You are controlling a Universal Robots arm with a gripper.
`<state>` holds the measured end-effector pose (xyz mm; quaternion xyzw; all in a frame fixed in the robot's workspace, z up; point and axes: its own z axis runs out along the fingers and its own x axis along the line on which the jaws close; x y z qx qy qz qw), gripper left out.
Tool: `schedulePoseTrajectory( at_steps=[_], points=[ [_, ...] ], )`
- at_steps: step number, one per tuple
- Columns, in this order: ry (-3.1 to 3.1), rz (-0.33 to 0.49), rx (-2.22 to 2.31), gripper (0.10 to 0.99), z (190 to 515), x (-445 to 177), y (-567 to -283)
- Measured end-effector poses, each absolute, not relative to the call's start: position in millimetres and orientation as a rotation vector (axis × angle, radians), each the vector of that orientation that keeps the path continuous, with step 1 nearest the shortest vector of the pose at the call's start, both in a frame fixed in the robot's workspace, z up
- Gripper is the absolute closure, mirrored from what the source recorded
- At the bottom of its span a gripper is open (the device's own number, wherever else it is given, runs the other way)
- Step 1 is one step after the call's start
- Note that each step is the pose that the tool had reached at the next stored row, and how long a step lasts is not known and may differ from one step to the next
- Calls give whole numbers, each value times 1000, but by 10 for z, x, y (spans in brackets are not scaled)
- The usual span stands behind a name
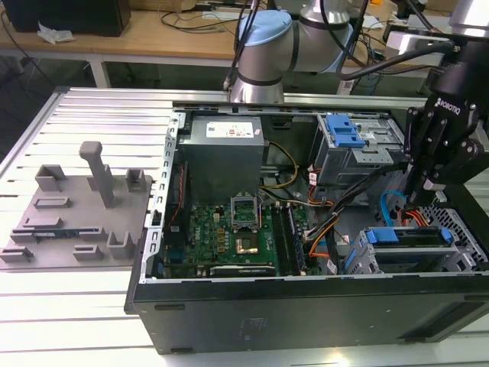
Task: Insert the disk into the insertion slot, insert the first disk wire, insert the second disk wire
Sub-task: 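Insert the second disk wire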
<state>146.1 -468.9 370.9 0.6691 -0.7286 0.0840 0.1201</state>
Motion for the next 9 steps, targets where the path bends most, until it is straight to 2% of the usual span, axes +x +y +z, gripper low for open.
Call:
schedulePoseTrajectory(
  at_steps=[8,9],
  points=[
    [-2128,246,1954,784,3671,1461,-4649],
    [-2128,247,1955,863,3670,1467,-4648]
  ],
)
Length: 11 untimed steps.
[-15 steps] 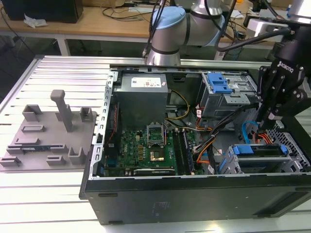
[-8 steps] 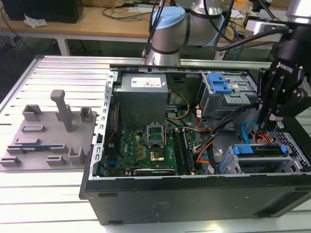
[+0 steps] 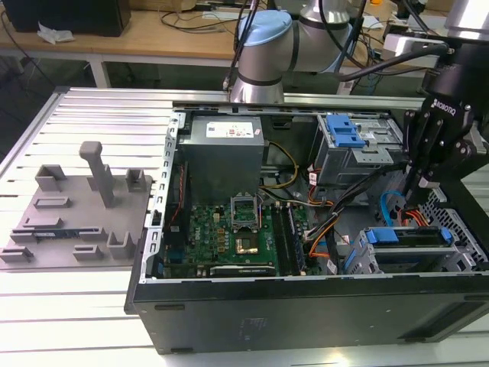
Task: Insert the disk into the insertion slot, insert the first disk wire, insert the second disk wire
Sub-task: 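Insert the second disk wire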
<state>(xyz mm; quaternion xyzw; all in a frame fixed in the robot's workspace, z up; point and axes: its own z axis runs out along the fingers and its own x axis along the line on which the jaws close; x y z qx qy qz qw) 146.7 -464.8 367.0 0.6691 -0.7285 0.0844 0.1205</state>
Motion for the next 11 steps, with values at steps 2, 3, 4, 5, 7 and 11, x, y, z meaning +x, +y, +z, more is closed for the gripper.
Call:
schedulePoseTrajectory(
  at_steps=[2,3,4,5,7,11],
  points=[
    [-2128,247,1954,925,3665,1474,-4648],
    [-2128,246,1955,925,3663,1480,-4648],
    [-2128,247,1954,925,3662,1482,-4648],
    [-2128,247,1954,925,3660,1483,-4649],
    [-2128,247,1954,925,3659,1484,-4648],
    [-2140,233,1966,925,3658,1474,-4692]
  ],
)
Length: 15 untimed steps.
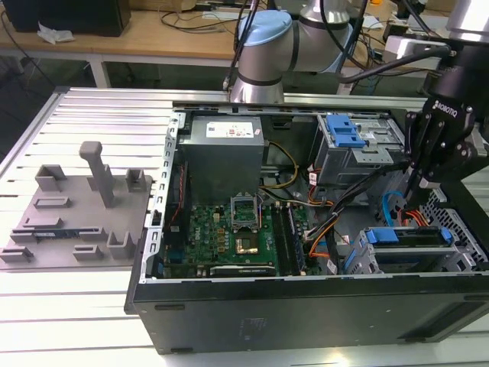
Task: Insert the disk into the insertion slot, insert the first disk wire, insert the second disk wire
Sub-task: 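Insert the second disk wire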
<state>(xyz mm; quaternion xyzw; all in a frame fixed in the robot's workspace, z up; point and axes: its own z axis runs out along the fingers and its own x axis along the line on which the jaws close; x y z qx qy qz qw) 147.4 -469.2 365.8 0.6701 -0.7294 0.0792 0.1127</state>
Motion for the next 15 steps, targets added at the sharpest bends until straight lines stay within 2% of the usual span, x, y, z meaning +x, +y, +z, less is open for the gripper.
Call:
schedulePoseTrajectory(
  at_steps=[15],
  points=[
    [-2270,34,2100,925,3630,1455,-5131]
  ],
)
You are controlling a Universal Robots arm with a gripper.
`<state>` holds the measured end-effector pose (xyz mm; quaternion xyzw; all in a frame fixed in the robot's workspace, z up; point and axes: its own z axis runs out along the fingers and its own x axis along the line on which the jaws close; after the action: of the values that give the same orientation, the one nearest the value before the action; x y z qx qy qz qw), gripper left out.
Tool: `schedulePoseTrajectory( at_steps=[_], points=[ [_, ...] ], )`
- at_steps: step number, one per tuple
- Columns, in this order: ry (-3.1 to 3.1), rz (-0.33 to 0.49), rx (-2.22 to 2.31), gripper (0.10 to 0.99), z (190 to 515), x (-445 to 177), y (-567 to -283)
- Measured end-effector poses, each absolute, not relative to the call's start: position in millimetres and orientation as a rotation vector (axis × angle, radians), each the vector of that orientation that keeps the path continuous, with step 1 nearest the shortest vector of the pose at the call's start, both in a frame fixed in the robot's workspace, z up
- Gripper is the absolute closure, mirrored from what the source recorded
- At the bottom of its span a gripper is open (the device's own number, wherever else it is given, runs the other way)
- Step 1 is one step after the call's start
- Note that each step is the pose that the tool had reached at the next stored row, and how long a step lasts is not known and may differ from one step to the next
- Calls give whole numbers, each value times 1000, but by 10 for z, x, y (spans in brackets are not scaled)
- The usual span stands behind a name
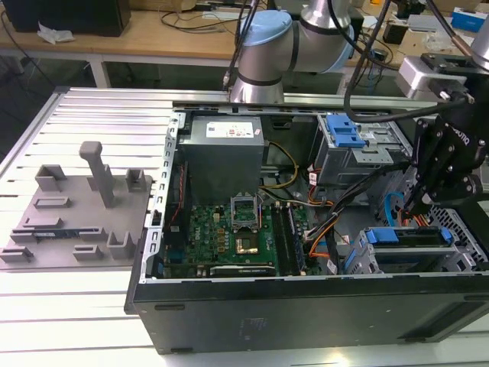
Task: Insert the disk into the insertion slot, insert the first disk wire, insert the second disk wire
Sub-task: 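Insert the second disk wire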
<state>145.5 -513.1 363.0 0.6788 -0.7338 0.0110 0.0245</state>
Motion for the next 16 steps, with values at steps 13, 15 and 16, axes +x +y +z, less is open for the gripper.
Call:
schedulePoseTrajectory(
  at_steps=[13,15,16],
  points=[
    [-2276,1,2127,925,3593,1447,-5225],
    [-2277,-3,2129,925,3580,1447,-5243],
    [-2277,-5,2131,925,3573,1447,-5255]
  ],
)
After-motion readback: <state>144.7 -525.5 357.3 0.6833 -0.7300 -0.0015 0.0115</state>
